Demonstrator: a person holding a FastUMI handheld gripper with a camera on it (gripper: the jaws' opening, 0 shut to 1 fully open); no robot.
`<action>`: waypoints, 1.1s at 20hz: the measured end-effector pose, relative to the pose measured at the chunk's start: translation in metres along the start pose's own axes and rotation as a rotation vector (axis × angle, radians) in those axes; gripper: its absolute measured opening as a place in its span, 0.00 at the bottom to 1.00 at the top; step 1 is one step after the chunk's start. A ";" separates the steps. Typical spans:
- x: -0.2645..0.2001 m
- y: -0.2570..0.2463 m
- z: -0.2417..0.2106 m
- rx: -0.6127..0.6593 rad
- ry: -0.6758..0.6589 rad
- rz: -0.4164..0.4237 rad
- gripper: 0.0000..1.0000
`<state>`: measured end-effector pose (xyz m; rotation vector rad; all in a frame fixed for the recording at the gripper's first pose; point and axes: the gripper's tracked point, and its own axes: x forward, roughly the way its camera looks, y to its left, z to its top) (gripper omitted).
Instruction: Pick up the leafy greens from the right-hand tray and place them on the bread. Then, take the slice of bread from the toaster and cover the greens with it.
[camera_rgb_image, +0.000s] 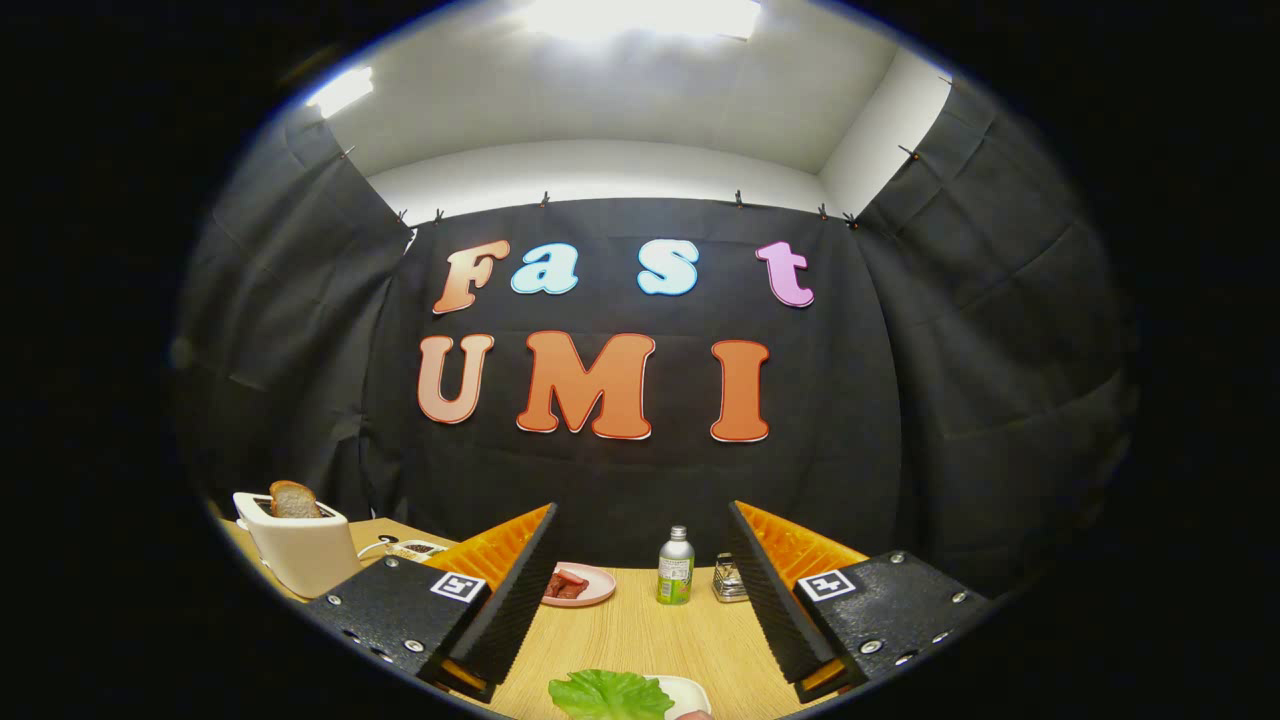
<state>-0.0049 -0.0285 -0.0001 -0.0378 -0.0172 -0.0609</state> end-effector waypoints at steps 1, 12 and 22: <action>0.001 -0.001 0.002 0.005 -0.001 0.003 0.97; 0.015 0.015 -0.036 0.016 0.198 0.135 0.97; 0.022 0.017 -0.093 -0.025 0.473 0.222 0.98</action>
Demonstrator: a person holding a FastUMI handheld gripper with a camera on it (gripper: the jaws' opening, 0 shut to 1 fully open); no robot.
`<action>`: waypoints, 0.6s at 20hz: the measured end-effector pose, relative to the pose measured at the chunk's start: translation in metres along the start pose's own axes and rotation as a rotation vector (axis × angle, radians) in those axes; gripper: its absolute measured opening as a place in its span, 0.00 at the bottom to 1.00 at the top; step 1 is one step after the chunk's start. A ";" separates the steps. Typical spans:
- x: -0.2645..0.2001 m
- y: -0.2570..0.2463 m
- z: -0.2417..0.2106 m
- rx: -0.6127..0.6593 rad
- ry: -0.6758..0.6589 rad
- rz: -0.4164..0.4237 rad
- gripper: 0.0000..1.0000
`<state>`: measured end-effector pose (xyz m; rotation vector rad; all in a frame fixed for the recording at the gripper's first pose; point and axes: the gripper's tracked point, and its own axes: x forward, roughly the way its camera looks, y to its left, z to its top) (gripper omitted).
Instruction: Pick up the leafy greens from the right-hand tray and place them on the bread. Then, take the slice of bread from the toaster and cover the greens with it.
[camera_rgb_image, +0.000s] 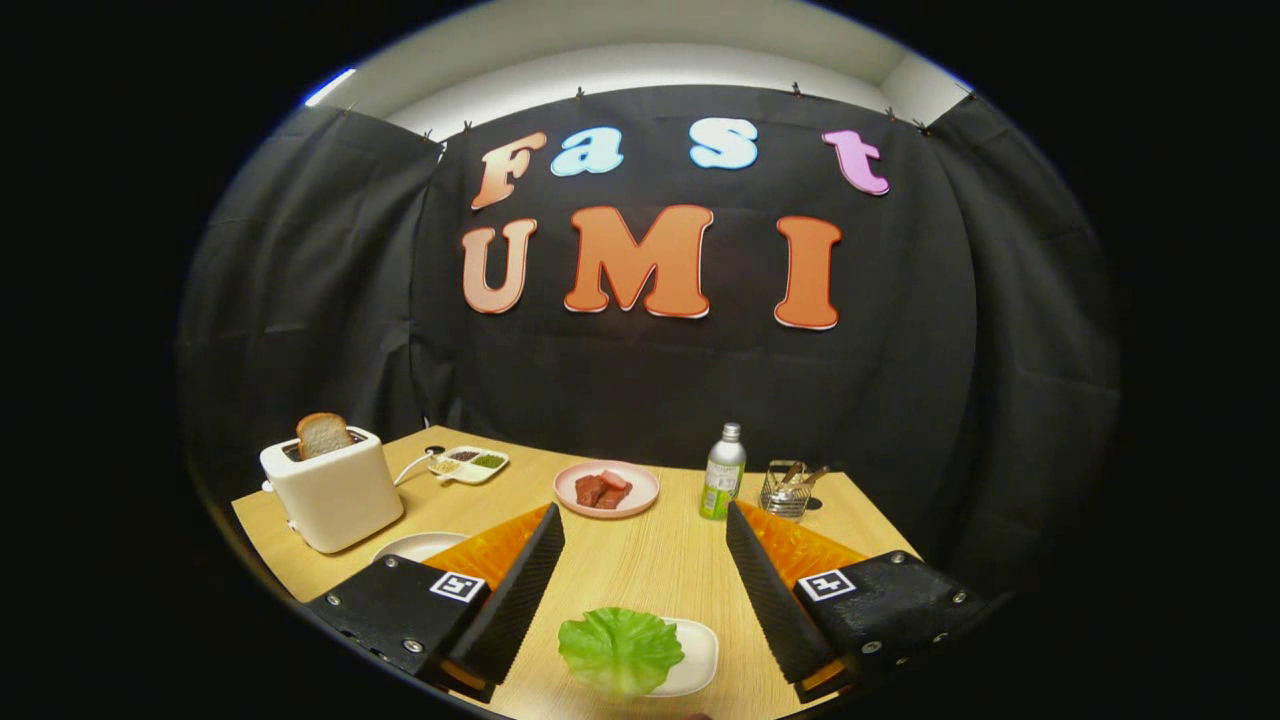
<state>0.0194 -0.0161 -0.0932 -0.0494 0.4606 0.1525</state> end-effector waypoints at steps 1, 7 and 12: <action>0.005 0.001 -0.009 0.005 0.043 0.011 0.98; 0.024 0.000 -0.070 0.033 0.301 0.049 0.97; 0.032 0.006 -0.112 0.042 0.484 0.075 0.97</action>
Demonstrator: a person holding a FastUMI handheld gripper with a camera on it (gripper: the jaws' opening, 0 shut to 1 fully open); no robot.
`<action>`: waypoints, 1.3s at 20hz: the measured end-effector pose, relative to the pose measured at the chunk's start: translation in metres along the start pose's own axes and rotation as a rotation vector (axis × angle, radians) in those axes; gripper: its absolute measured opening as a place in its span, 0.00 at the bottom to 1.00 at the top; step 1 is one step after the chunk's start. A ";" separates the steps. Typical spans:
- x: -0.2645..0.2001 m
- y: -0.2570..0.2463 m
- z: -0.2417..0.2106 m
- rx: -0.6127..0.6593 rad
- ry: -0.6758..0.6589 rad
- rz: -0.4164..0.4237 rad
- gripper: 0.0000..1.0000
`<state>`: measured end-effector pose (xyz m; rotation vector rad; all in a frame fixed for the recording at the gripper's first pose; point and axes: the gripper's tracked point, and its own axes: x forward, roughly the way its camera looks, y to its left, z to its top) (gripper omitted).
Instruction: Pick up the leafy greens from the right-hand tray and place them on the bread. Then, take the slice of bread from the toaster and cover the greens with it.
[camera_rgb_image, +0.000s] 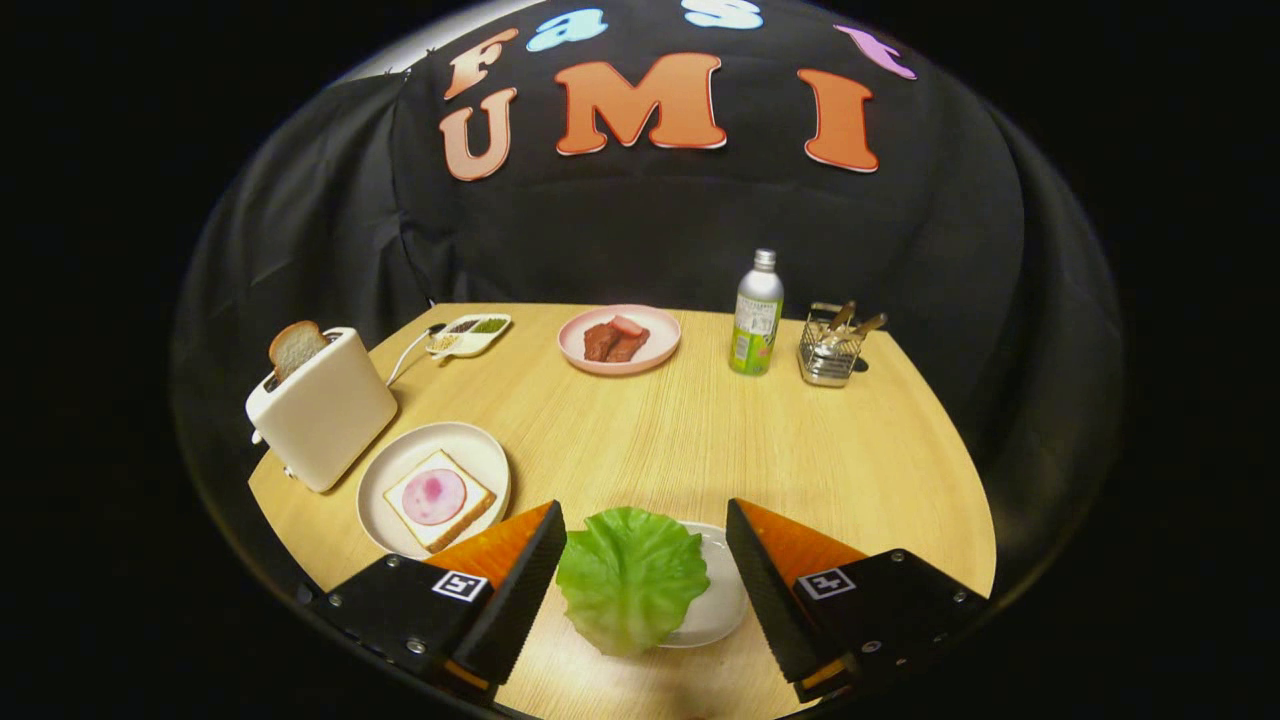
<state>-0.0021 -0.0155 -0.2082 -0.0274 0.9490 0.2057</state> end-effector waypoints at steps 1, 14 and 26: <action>0.006 -0.002 -0.006 -0.003 0.032 -0.007 0.97; 0.045 0.002 -0.079 -0.055 0.372 -0.019 0.95; 0.059 0.000 -0.092 -0.055 0.397 -0.052 0.43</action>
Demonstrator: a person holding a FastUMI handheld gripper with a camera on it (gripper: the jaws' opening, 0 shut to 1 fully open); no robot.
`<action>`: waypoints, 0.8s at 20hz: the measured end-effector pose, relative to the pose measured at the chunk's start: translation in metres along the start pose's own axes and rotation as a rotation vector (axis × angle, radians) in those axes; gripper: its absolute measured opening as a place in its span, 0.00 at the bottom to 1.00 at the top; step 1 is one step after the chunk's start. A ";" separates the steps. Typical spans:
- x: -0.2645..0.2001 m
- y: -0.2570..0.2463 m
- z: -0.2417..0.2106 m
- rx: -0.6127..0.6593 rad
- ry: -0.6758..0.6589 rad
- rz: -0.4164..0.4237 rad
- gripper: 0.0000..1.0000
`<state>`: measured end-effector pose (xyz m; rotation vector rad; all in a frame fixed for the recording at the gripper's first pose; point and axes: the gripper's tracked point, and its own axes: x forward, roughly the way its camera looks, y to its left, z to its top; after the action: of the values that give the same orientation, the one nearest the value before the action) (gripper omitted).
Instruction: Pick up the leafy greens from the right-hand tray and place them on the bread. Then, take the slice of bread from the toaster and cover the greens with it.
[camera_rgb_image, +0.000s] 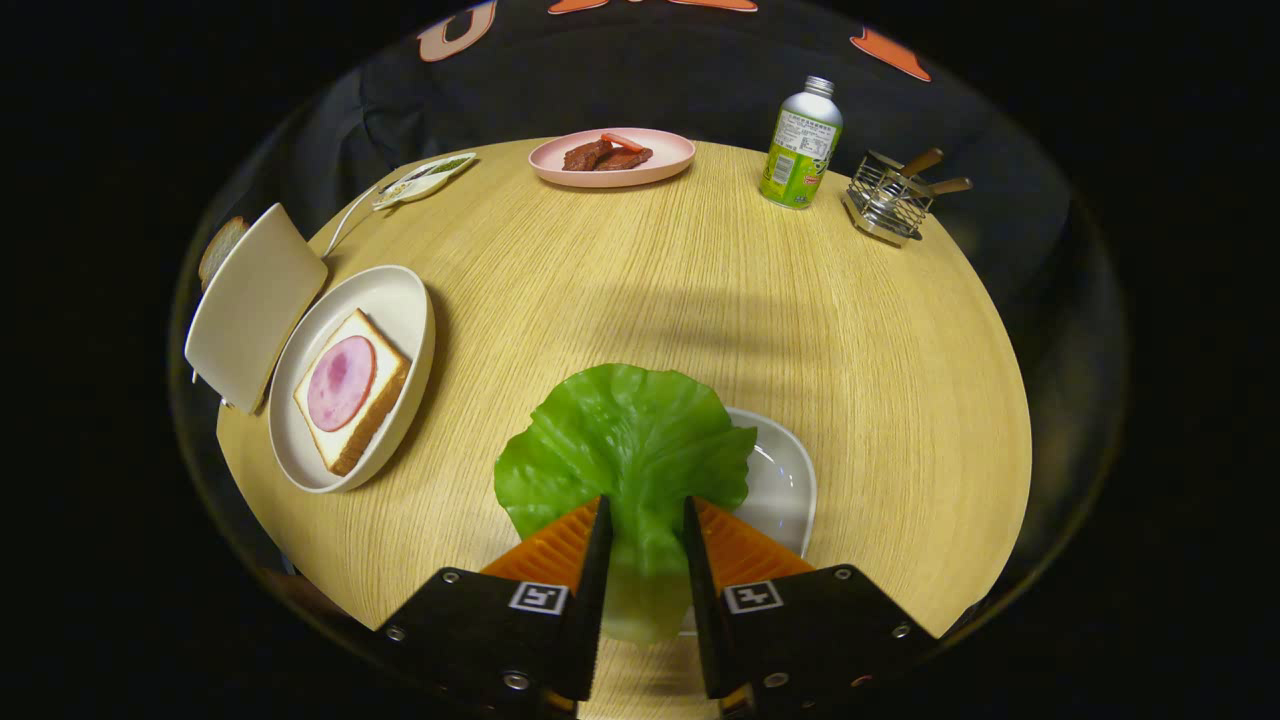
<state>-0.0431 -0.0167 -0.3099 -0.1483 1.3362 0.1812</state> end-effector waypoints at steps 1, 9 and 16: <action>0.000 -0.001 -0.001 0.006 -0.003 -0.012 0.28; -0.018 0.009 0.012 0.101 -0.051 0.038 0.04; -0.059 0.029 0.047 0.114 -0.168 0.102 0.03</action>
<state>-0.0177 0.0188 -0.2423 0.0311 1.1838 0.1990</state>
